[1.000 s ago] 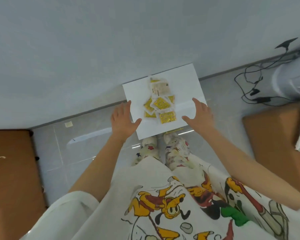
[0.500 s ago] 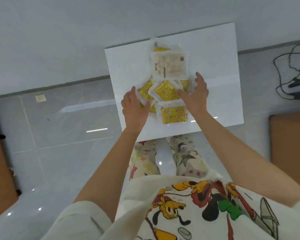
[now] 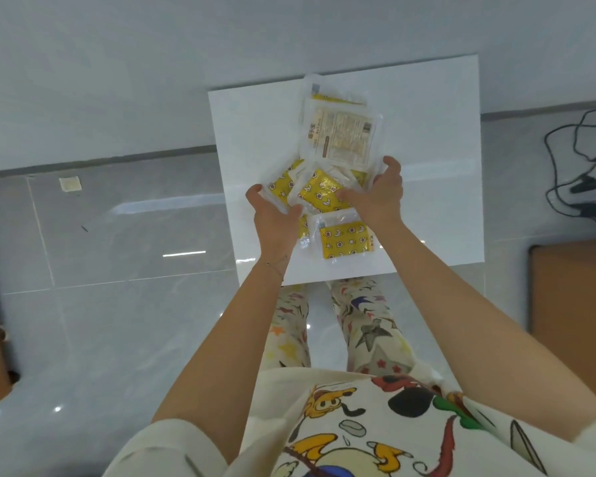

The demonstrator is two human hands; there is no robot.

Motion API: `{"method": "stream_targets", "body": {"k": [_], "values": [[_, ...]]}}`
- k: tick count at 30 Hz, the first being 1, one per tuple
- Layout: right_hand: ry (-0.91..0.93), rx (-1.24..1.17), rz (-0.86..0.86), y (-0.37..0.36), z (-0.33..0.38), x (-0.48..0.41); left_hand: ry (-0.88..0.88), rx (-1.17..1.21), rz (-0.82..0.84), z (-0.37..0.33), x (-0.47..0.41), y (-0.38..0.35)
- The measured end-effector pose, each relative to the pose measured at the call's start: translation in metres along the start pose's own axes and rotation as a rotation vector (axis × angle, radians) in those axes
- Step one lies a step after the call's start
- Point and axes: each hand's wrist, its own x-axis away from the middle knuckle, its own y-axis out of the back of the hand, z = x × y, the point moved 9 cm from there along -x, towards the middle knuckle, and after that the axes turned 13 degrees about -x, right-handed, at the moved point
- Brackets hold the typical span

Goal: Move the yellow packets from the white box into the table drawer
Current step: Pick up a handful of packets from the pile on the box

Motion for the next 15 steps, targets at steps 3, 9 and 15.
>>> {"method": "stream_targets", "body": {"k": [3, 9, 15], "values": [[-0.03, -0.083, 0.059, -0.007, -0.003, 0.003, 0.045, 0.043, 0.017, 0.003, 0.003, 0.0], [0.052, -0.06, 0.114, -0.005, -0.002, 0.015, 0.03, 0.076, 0.036, 0.013, 0.007, 0.008], [0.065, -0.161, 0.14, -0.006, -0.002, 0.028, 0.037, 0.152, 0.037, 0.021, 0.007, 0.013]]}}
